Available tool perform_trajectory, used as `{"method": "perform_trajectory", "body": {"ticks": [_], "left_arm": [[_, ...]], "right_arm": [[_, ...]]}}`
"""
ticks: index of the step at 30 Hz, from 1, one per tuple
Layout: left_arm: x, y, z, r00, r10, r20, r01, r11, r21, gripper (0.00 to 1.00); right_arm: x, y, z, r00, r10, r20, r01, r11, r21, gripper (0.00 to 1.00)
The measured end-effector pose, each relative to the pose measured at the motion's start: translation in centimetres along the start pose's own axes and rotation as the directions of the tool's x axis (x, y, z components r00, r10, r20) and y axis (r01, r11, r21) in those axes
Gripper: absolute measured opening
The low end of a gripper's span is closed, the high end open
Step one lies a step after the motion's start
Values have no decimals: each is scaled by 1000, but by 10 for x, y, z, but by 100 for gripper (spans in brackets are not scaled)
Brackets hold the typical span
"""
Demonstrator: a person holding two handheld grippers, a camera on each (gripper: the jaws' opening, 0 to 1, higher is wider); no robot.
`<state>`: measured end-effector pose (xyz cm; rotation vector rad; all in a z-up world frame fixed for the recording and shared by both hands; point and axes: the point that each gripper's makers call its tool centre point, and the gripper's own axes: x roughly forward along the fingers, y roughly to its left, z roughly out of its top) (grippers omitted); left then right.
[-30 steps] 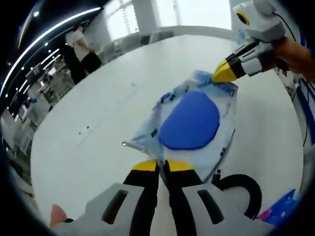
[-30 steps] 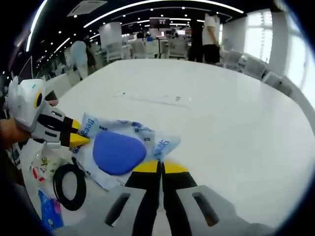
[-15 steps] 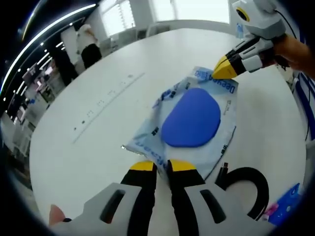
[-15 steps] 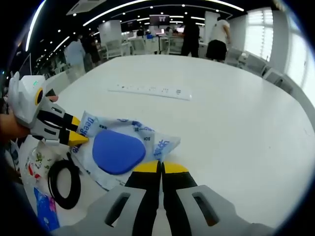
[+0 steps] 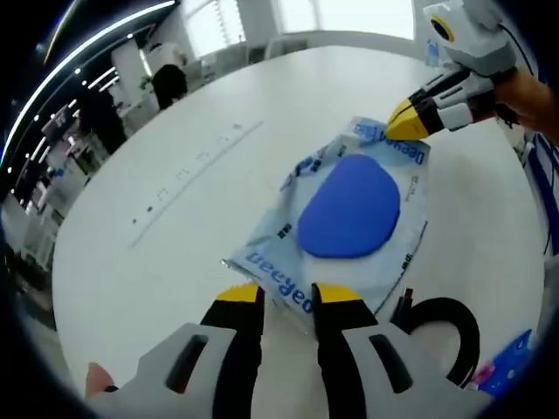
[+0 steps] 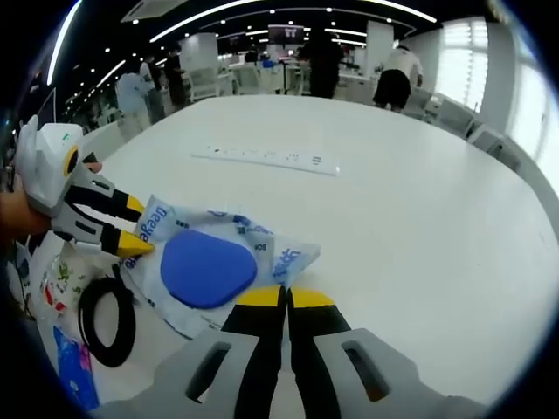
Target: Arrange the tabletop items into an orderly group along one side of the table until the central work area is clear of visible clutter.
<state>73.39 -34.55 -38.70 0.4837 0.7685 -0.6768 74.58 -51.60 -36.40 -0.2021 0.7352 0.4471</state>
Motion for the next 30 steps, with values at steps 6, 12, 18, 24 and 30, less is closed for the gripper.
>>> {"method": "perform_trajectory", "body": {"ticks": [6, 12, 18, 24, 30], "left_arm": [[3, 0, 0, 1000, 4, -1, -4, 1000, -3, 20], [4, 1, 1, 1000, 11, 0, -11, 1000, -3, 20], [4, 2, 1, 1000, 12, -3, -12, 1000, -4, 20], [4, 4, 1, 1000, 21, -5, -22, 1000, -8, 20], [4, 5, 1, 1000, 22, -7, -22, 1000, -4, 20]], "right_arm": [[1, -1, 0, 1000, 0, 4, 0, 1000, -1, 2], [3, -2, 0, 1000, -1, 12, 1, 1000, -6, 2], [3, -1, 1, 1000, -1, 14, 1, 1000, -5, 2], [6, -1, 2, 1000, 0, 20, 0, 1000, -11, 3], [6, -1, 3, 1000, -3, 27, 3, 1000, 1, 3]]}}
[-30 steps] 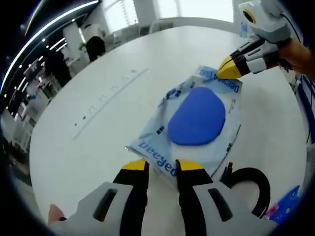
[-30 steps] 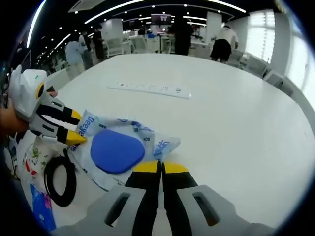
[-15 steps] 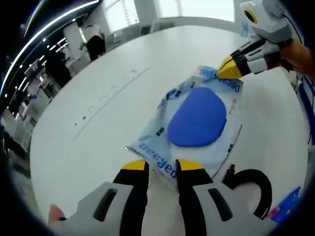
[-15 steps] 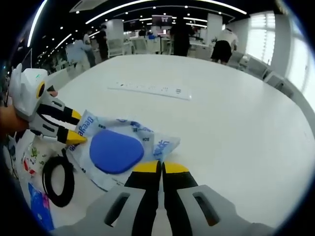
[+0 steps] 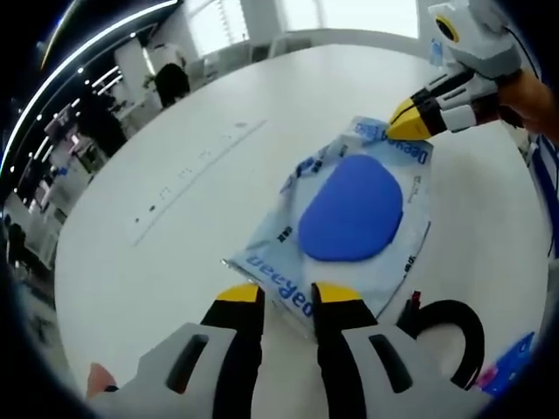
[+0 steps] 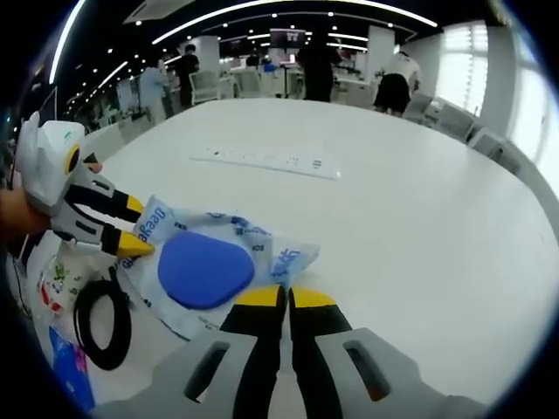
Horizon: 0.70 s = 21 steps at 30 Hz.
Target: Arrange the tabletop items into an orderly group along one side of the table until the central work area is clear of visible clutter.
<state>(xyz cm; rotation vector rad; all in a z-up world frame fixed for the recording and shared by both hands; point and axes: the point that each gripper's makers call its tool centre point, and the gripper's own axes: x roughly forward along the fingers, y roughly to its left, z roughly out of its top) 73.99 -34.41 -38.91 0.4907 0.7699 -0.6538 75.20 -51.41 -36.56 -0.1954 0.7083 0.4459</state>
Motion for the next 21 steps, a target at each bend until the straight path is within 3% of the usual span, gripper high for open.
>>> {"method": "perform_trajectory", "body": {"ticks": [21], "left_arm": [[-5, 2, 0, 1000, 15, 2, -15, 1000, -22, 25]], "right_arm": [[-5, -3, 5, 999, -18, 28, 18, 1000, 18, 11]]}}
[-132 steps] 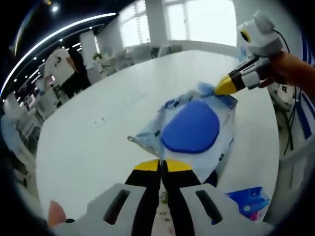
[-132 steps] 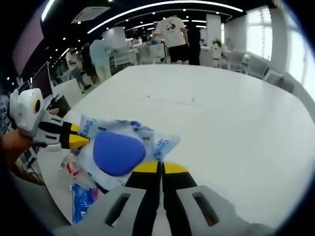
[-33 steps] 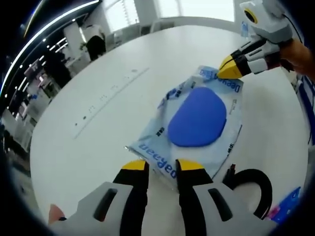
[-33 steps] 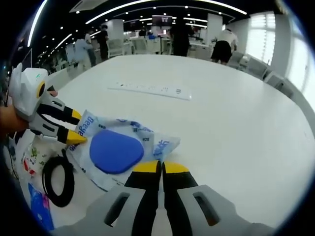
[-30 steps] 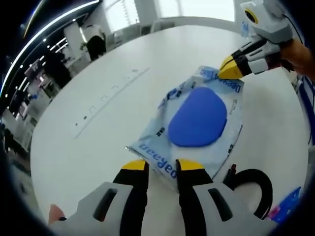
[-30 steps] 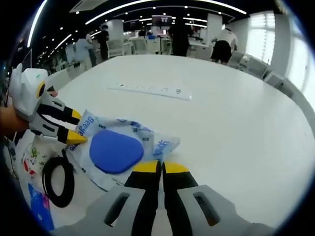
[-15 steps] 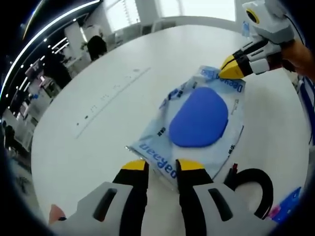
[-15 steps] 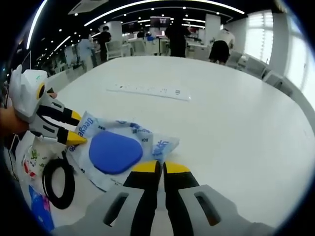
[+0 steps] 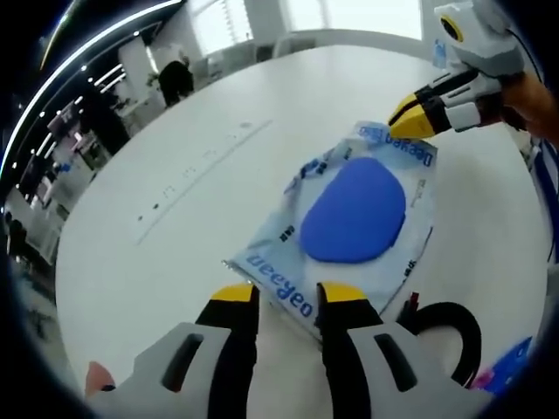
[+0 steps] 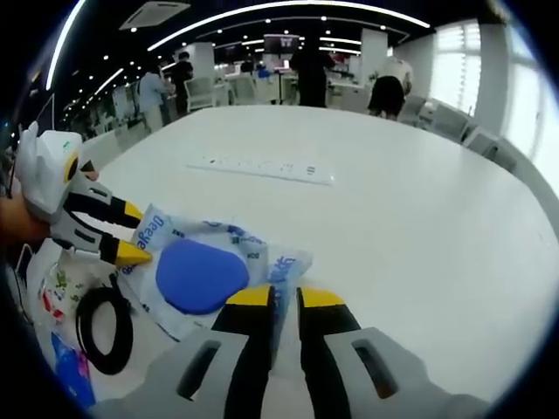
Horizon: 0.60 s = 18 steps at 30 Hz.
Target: Arrange the tabletop items into an orderly group along one side of the table until the central work area is clear of visible clutter.
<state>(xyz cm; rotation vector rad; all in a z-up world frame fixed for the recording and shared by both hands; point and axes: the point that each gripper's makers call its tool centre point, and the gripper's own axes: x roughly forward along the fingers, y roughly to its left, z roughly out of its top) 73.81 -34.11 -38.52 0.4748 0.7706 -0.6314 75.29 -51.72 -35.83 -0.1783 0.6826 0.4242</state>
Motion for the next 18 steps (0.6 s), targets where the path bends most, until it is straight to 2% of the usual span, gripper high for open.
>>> {"method": "perform_trajectory", "body": {"ticks": [18], "left_arm": [[-8, 4, 7, 1000, 14, 22, -14, 1000, 1, 28]], "right_arm": [[-2, -1, 8, 1000, -11, 26, 11, 1000, 9, 17]]}}
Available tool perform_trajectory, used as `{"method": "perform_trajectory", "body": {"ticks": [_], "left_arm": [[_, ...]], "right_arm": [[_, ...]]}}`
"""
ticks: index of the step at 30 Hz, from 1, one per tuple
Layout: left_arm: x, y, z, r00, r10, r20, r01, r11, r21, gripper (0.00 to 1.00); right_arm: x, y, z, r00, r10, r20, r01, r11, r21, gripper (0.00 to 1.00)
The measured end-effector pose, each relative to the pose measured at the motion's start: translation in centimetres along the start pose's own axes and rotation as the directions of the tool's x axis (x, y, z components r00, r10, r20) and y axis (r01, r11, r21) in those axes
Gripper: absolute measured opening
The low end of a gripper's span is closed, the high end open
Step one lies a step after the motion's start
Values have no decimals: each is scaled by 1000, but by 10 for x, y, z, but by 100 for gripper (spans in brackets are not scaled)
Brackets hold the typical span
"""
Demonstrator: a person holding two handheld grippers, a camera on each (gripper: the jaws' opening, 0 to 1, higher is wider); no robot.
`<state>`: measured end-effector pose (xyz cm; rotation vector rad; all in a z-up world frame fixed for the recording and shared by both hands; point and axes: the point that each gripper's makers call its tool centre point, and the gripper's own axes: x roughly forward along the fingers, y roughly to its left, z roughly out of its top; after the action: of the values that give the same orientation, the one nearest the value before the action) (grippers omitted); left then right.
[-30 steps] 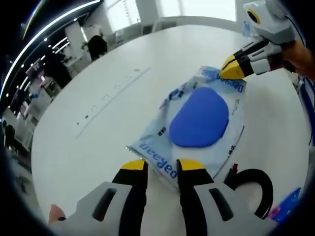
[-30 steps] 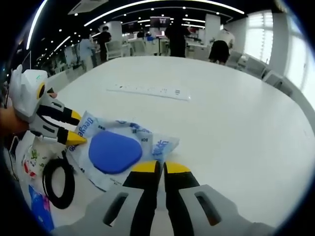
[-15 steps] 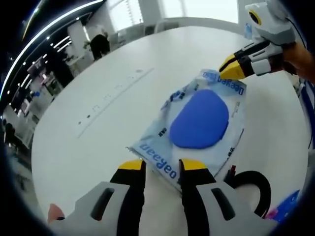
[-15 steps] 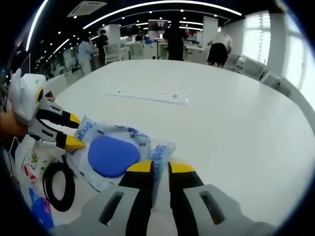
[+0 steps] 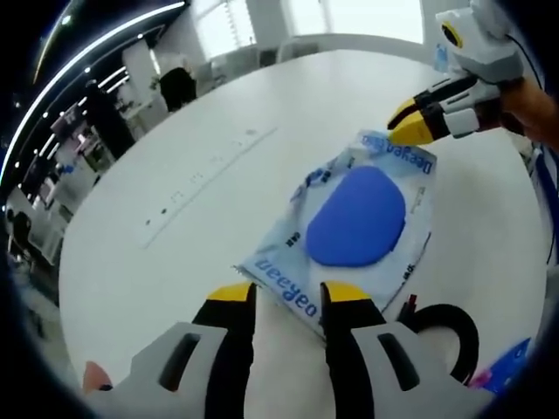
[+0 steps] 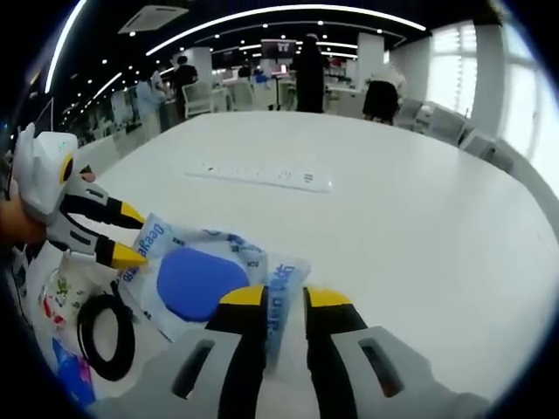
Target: Arrange the tabletop items into an orderly group along one side of the table until the central work area is clear of visible clutter.
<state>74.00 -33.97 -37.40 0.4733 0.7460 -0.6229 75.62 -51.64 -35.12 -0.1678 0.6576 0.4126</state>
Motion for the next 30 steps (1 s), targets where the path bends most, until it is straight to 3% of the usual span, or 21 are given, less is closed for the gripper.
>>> {"method": "perform_trajectory", "body": {"ticks": [30], "left_arm": [[-26, -3, 15, 999, 16, 45, -16, 1000, 3, 27]], "right_arm": [[-20, 7, 19, 999, 2, 45, -1, 1000, -21, 20]]}}
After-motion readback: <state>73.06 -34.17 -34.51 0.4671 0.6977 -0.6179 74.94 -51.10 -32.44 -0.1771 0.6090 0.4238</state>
